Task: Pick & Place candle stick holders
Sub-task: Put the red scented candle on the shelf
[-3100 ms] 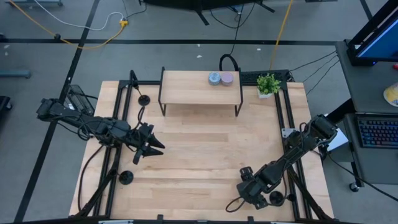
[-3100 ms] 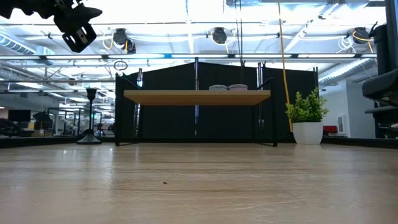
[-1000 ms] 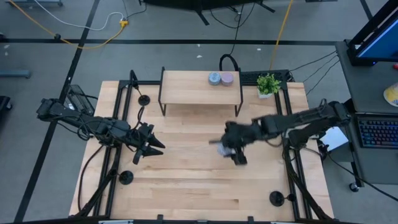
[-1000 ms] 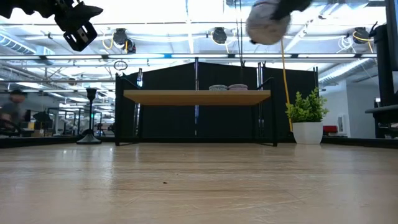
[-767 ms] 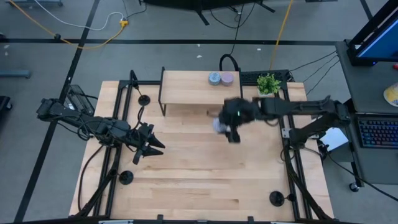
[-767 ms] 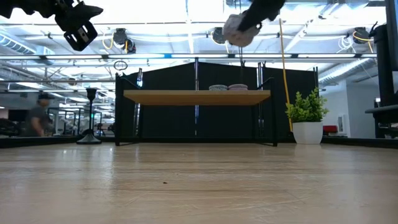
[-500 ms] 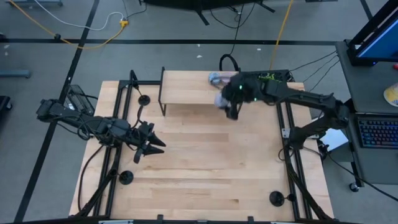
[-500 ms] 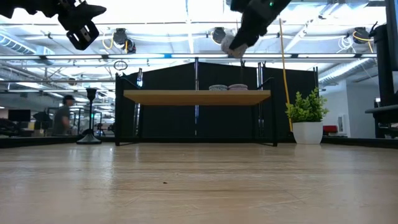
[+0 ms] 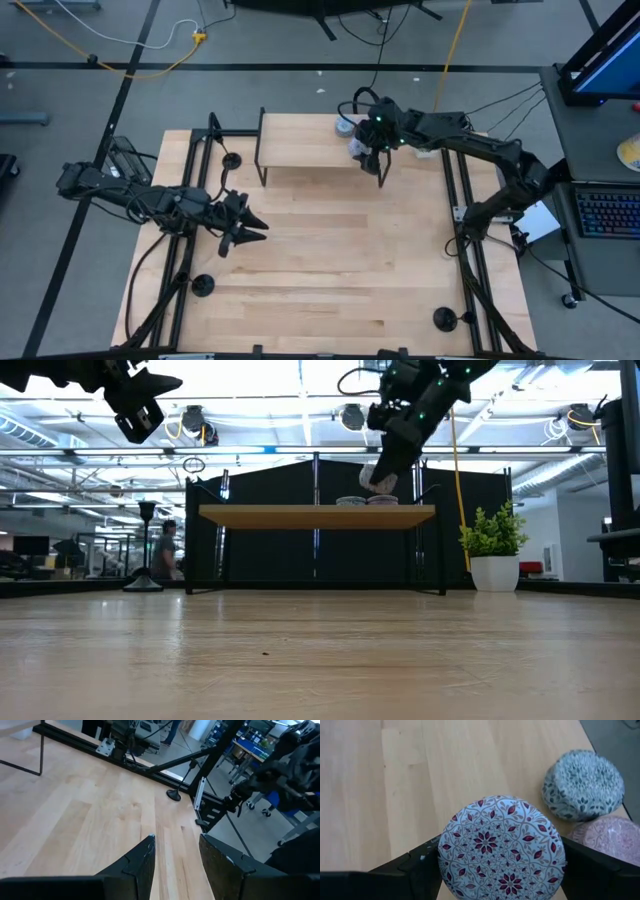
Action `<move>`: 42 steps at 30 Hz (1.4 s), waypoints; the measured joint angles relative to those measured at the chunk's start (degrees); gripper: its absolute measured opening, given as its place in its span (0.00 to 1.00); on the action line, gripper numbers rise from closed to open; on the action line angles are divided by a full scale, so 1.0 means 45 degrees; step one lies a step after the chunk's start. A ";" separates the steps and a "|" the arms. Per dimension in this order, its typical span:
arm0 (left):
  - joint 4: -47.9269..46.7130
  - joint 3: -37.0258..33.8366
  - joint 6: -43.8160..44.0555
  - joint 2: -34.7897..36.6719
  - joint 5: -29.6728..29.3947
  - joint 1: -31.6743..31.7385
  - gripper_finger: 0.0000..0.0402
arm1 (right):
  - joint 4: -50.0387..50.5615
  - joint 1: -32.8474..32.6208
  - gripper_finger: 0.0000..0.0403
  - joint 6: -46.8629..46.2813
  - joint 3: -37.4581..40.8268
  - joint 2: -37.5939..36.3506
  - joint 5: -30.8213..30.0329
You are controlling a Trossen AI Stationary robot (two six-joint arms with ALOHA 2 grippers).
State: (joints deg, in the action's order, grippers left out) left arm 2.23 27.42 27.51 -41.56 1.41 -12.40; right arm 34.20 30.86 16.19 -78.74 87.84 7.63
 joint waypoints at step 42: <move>0.0410 0.0000 -0.0085 0.0004 0.0010 0.0052 0.40 | -0.1120 0.0118 0.78 0.0684 0.0661 0.0829 -0.0417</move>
State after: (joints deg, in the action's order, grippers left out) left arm 4.08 27.42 27.12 -41.54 1.45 -12.16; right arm 29.15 31.40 19.27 -75.77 91.57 5.75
